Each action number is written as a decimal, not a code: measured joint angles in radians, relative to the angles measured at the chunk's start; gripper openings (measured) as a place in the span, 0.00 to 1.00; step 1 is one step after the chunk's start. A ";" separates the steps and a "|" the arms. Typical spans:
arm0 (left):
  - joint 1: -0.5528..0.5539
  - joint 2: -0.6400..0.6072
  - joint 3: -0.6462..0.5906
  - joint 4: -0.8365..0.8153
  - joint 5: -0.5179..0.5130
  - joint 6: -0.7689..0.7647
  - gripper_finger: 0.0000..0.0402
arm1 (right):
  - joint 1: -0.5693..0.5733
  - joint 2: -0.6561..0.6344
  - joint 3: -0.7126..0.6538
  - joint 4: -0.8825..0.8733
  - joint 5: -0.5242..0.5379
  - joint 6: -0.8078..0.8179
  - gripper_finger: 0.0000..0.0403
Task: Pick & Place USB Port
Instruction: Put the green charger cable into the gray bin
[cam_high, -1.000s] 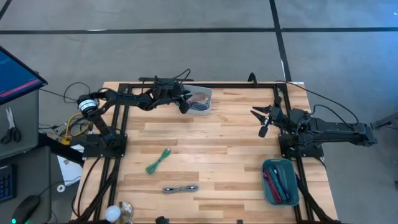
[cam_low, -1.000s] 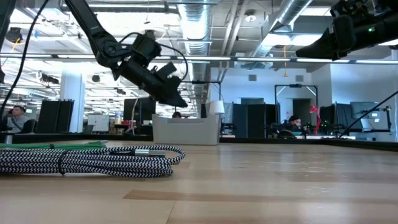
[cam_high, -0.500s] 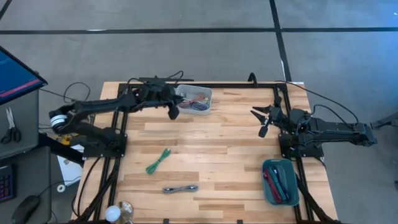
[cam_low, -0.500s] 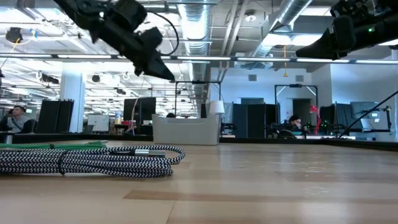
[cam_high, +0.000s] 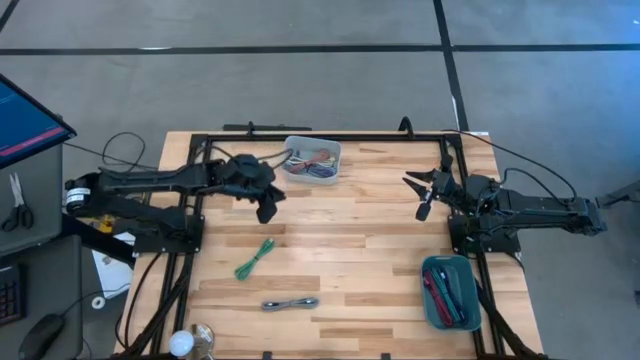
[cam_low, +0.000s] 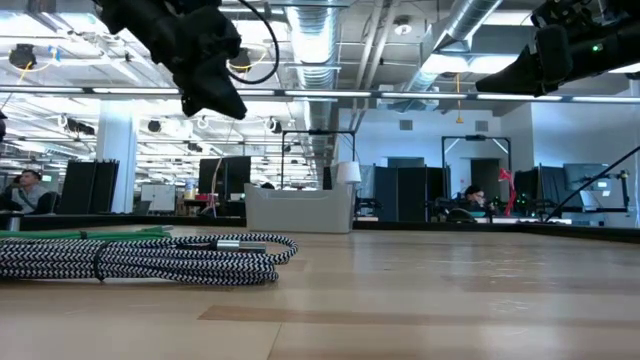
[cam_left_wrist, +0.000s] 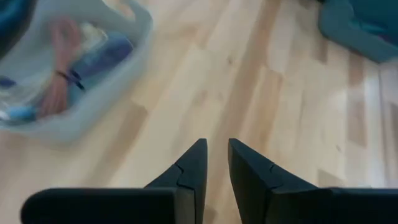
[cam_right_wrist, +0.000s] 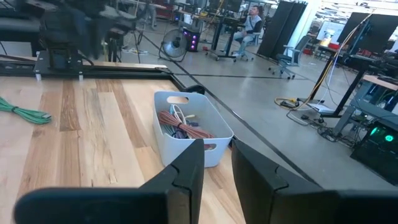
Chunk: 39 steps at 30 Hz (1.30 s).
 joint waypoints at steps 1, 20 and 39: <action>-0.017 0.005 0.000 -0.012 0.000 -0.015 0.16 | 0.000 0.000 0.000 0.000 0.000 0.001 0.19; -0.215 0.157 0.000 -0.327 0.038 -0.404 0.43 | 0.000 0.000 0.000 0.000 0.000 0.010 0.19; -0.301 0.445 0.000 -0.305 0.025 -0.483 0.52 | 0.000 0.000 0.000 0.000 0.000 0.010 0.19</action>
